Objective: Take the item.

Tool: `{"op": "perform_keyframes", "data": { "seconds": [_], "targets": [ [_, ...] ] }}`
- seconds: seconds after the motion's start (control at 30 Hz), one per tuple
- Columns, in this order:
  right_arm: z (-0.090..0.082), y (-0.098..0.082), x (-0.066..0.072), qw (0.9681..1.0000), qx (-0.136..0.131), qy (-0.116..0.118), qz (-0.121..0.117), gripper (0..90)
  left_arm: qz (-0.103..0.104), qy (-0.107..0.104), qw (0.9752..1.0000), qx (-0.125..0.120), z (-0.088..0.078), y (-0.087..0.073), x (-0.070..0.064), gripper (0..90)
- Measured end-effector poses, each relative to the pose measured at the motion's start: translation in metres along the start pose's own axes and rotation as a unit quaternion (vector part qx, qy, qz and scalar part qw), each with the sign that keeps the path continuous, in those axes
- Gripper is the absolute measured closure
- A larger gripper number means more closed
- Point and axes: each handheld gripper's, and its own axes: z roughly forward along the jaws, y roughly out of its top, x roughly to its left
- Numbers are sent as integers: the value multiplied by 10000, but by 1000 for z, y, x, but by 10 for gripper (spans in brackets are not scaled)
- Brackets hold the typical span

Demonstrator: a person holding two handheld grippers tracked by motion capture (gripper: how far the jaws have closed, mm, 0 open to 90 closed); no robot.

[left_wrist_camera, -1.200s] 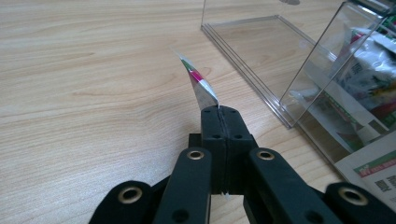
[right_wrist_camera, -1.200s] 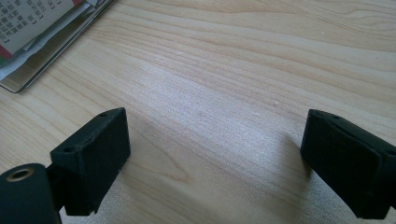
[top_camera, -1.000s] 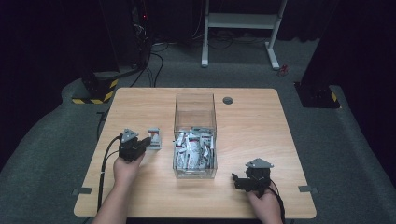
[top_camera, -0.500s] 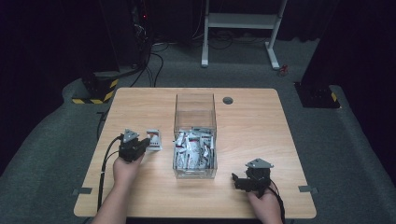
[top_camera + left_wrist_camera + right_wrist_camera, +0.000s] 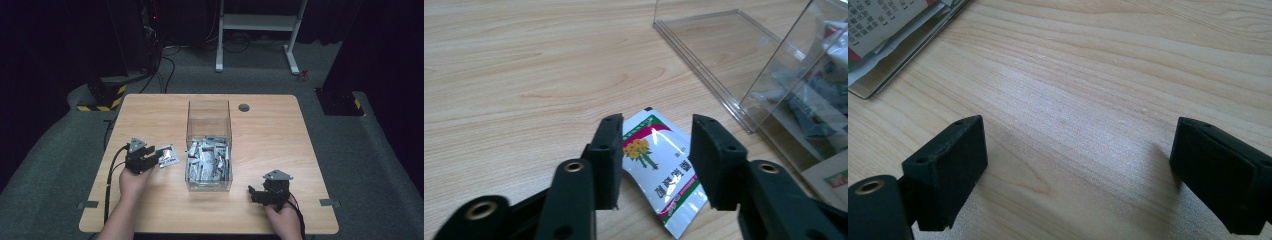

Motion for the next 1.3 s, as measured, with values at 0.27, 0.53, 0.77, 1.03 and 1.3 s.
{"op": "perform_keyframes", "data": {
  "seconds": [0.27,0.53,0.77,1.03,1.3],
  "targets": [
    [0,0,0,10000,-6,-2,-9,80,-50,-90,9999,-41,-7,2,-1,394],
    [0,0,0,10000,-6,-1,-11,81,-65,-142,9999,-3,-15,3,-1,309],
    [0,0,0,10000,-3,-5,-1,81,-120,-283,9995,-14,-23,1,-4,264],
    [0,0,0,10000,-3,-4,-2,81,-188,-401,9990,30,-33,-13,-6,237],
    [0,0,0,10000,4,-3,7,81,-87,-408,9990,142,-42,-34,-8,236]
  ]
}}
